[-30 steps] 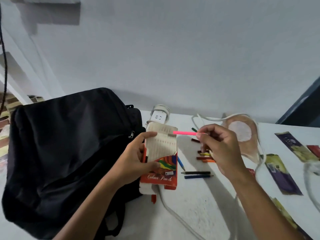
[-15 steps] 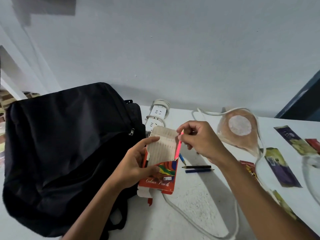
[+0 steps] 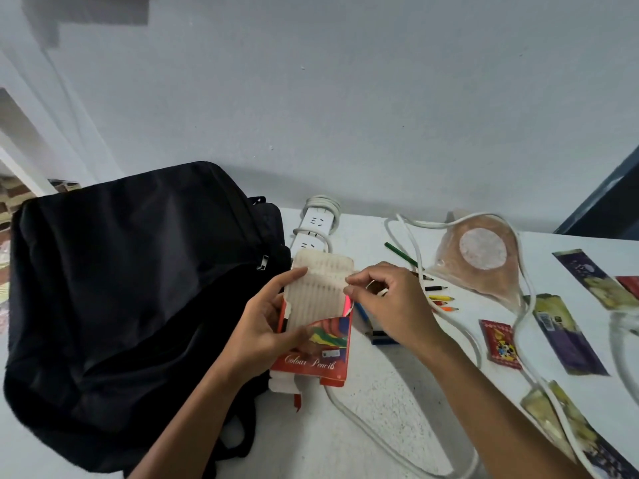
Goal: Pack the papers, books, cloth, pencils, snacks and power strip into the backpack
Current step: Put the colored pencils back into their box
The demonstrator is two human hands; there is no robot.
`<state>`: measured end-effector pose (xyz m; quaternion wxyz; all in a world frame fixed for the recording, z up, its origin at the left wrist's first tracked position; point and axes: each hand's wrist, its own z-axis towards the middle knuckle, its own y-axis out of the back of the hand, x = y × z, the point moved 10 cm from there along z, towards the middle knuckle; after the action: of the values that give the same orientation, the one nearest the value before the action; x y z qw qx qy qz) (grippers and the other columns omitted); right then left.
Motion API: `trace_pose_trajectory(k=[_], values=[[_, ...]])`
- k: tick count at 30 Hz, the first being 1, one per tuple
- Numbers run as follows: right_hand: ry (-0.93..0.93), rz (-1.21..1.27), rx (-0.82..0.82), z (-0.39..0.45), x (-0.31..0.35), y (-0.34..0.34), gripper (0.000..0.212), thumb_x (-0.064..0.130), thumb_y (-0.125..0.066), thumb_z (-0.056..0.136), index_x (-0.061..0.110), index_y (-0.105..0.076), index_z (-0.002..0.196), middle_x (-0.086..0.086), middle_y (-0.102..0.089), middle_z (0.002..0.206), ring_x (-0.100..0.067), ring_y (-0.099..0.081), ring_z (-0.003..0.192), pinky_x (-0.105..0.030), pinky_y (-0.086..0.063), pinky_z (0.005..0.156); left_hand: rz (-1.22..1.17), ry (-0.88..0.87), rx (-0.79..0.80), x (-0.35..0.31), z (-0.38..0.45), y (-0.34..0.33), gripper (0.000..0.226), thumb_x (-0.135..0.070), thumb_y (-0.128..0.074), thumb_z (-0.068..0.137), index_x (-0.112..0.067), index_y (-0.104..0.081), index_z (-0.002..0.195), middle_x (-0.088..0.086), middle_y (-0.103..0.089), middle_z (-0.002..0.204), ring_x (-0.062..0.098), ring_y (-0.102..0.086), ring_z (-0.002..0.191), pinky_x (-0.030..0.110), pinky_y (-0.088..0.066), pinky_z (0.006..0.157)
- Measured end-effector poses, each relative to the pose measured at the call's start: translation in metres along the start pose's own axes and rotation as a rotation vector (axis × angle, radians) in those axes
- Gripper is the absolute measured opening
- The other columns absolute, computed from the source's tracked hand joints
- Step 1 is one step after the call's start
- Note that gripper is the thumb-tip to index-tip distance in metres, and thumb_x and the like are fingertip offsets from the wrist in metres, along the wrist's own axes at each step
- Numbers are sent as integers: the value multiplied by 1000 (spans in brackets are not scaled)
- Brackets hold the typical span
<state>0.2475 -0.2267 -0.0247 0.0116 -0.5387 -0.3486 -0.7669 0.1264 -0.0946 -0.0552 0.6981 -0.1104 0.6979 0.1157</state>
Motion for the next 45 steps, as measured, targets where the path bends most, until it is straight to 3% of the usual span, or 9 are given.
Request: trace_pose_trajectory(k=[7, 11, 13, 16, 23, 26, 29, 36, 45], values=[[324, -274, 83, -23, 11, -11, 35, 23, -48, 92, 16, -66, 121, 4, -54, 118, -9, -54, 104, -15, -55, 68, -9, 8, -6, 4, 1, 3, 69, 10, -70, 77, -28, -46, 130, 12, -62, 113, 27, -68, 99, 30, -58, 68], [194, -206, -116, -16, -3, 13, 17, 12, -56, 91, 11, -65, 105, 3, -62, 99, -5, -58, 87, -10, -46, 69, -44, 25, -43, 7, 1, 7, 67, 8, -70, 76, -29, -47, 128, 10, -62, 114, 26, -68, 100, 29, -58, 67], [69, -375, -51, -10, -16, 11, 6, 20, -62, 89, 15, -64, 91, 5, -61, 87, -10, -58, 77, -18, -45, 62, -41, 28, -48, 8, 1, 6, 67, 7, -70, 76, -30, -47, 127, 10, -62, 114, 25, -68, 100, 28, -58, 67], [-69, -575, 107, -12, -29, -7, 21, 37, -64, 86, 17, -61, 81, 3, -58, 80, -14, -56, 72, -28, -45, 58, -17, 30, -40, 9, 1, 4, 67, 5, -71, 77, -31, -46, 127, 10, -61, 116, 24, -68, 102, 28, -58, 67], [-32, -724, 83, -12, -20, -14, 17, 27, -50, 95, 13, -60, 95, 1, -51, 85, -14, -48, 76, -20, -21, 49, 11, 39, -21, 9, 2, 1, 66, 5, -70, 79, -34, -46, 127, 7, -59, 120, 22, -67, 103, 29, -59, 69], [-28, -571, -100, -6, -14, 7, 16, 28, -54, 96, 13, -59, 95, 4, -61, 81, -10, -49, 66, -18, -30, 50, 4, 43, -16, 10, 2, 1, 66, 5, -70, 79, -32, -45, 128, 8, -60, 118, 23, -68, 100, 30, -59, 69], [-37, -21, -248, -5, -13, 25, 7, 16, -66, 88, 11, -63, 86, 4, -61, 69, -11, -55, 61, -16, -43, 53, 17, 49, -4, 10, 2, 1, 67, 2, -71, 79, -31, -44, 130, 9, -59, 119, 24, -69, 100, 31, -59, 69], [-42, 757, -197, -4, -1, 24, 16, -2, -65, 84, 12, -71, 77, -4, -62, 67, -18, -49, 55, -32, -45, 58, 37, 57, -18, 9, 2, 0, 66, 2, -70, 80, -35, -43, 127, 3, -57, 117, 20, -69, 98, 28, -59, 67], [79, 253, -3, 7, 23, 4, 3, 7, -64, 88, 10, -66, 89, -4, -58, 64, -16, -57, 55, -27, -53, 56, 102, 44, 5, 6, 0, -3, 72, 1, -71, 80, -29, -38, 137, -2, -60, 112, 16, -70, 96, 23, -57, 68]])
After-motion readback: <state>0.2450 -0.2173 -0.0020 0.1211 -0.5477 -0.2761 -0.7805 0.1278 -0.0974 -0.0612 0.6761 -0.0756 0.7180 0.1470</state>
